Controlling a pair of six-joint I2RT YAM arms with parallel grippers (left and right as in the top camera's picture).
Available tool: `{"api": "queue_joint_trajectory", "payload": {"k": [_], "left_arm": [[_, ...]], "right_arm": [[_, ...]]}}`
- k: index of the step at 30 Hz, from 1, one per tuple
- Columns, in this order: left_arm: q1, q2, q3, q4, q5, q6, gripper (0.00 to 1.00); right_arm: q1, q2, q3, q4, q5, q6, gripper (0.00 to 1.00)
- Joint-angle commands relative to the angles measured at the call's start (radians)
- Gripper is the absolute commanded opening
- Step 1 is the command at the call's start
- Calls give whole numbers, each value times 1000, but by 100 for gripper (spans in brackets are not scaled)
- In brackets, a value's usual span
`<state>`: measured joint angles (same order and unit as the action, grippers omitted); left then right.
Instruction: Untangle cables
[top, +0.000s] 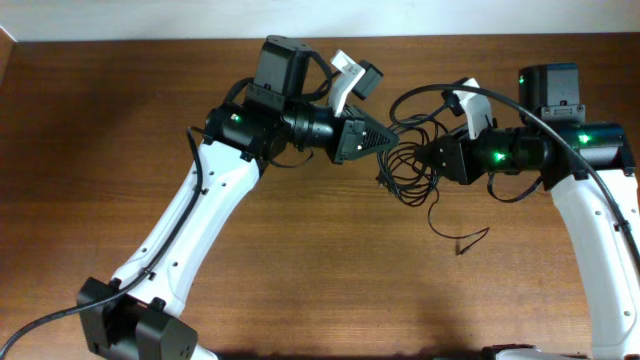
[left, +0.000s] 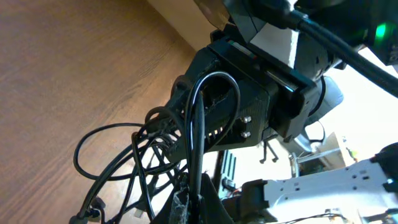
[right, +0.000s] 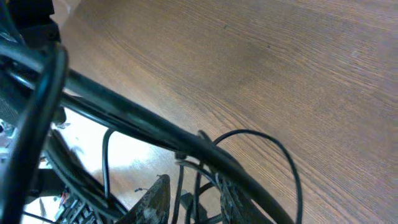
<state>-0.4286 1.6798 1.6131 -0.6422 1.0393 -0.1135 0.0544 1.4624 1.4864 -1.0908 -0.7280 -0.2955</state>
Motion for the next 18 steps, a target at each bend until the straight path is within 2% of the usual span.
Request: {"api": "queue_joint_trajectory", "payload": {"k": [1, 7, 18], "left_arm": [[6, 4, 7, 0, 10, -135, 0], [6, 4, 7, 0, 16, -232, 0], [5, 4, 7, -3, 37, -257, 0]], "right_arm": [[5, -24, -3, 10, 23, -15, 27], [5, -24, -3, 15, 21, -15, 27], [5, -24, -3, 10, -13, -3, 28]]}}
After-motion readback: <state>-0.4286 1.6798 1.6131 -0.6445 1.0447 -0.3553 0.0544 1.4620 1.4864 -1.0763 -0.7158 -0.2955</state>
